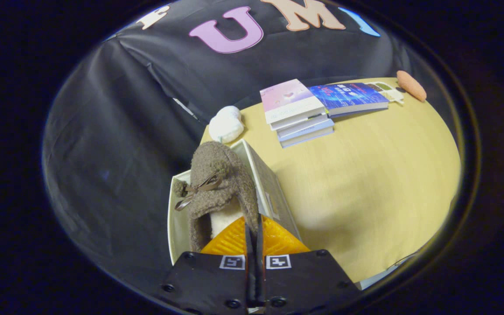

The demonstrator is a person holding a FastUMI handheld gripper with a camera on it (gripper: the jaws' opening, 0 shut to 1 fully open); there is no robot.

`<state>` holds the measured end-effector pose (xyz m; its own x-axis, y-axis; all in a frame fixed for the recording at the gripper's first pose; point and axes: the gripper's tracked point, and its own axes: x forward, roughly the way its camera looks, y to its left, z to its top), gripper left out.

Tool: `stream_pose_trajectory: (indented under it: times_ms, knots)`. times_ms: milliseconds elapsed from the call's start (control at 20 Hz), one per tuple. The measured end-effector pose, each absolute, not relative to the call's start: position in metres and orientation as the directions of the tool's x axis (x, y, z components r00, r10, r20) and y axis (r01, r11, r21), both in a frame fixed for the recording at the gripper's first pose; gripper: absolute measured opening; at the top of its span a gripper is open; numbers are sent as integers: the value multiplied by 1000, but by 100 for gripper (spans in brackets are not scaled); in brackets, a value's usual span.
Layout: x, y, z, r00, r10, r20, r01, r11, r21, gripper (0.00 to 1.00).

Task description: Open the storage box then place both shoes into the box .Put the left shoe in first, then the right shoe, with the right side of both shoes facing outward in a uniform manner.

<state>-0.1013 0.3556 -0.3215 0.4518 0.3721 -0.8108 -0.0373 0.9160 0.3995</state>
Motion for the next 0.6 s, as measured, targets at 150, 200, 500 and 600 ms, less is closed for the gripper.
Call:
stream_pose_trajectory:
  times_ms: [150,200,500,600]
  knots:
    - [-101,358,-322,457,371,-808,-36,916,400,4]
    - [-100,359,-323,454,370,-810,-36,917,398,8]
    - [-101,358,-325,457,361,-813,-35,921,389,8]
    - [-101,361,-325,456,368,-810,-37,917,396,10]
